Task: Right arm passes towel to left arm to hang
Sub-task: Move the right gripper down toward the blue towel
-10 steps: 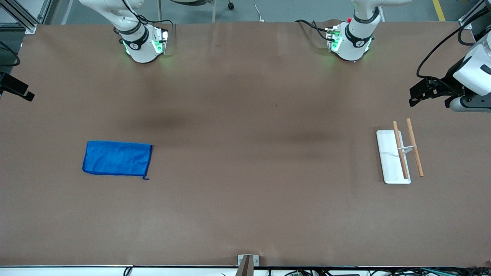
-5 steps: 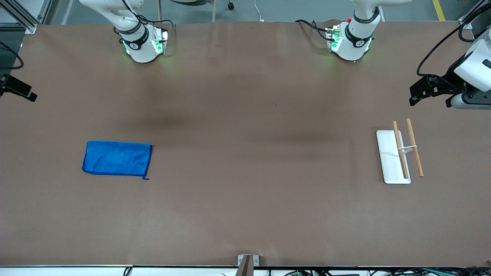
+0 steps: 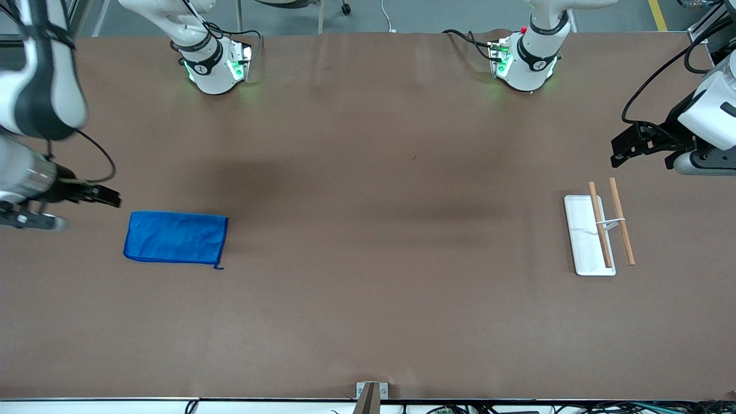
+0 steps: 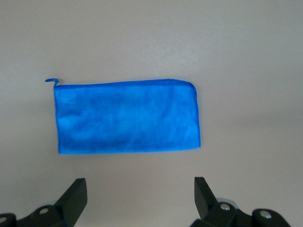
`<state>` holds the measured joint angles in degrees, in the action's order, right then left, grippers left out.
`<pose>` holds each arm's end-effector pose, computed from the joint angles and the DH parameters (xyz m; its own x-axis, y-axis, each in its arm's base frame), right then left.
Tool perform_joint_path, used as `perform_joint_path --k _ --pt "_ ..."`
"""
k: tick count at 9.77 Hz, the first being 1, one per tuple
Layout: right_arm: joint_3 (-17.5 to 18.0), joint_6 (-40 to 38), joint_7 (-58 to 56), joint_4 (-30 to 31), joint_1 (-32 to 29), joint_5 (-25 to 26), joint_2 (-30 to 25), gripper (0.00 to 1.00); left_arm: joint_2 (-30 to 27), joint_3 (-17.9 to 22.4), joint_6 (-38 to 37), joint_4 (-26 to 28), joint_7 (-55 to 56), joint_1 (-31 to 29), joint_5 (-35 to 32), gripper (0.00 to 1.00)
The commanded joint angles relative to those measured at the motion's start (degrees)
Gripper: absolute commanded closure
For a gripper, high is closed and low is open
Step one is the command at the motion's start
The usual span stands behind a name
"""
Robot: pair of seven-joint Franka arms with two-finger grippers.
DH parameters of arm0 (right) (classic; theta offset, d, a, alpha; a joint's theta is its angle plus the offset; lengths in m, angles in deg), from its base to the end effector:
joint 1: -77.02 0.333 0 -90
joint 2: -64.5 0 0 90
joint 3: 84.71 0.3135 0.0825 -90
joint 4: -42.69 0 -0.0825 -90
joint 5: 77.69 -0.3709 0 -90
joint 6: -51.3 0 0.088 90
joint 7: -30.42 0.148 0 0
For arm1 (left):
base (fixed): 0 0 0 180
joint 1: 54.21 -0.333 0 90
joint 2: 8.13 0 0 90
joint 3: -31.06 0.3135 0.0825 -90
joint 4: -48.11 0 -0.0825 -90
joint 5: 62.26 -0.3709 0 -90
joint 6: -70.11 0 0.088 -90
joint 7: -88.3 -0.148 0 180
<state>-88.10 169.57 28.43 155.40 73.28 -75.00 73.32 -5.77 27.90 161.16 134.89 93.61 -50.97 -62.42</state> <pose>0.5635 -0.0741 0.3540 0.9960 -0.0671 -0.0589 -0.0644 -0.9968 0.0470 0.5545 -0.0612 0.5859 0.9993 -0.0189 0.0333 -0.0190 -0.9998 0.0026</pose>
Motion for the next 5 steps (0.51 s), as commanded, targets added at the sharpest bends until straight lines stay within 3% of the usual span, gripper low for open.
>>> perform_joint_path --k 1,5 --pt "0.05 12.01 -3.35 7.05 0.31 0.73 3.37 0.00 0.37 -0.18 -0.44 1.11 1.37 -0.25 0.78 0.00" --pt "0.05 31.63 -3.37 11.56 -0.21 0.73 14.10 0.00 -0.25 -0.18 -2.90 0.85 0.92 -0.08 0.69 0.00"
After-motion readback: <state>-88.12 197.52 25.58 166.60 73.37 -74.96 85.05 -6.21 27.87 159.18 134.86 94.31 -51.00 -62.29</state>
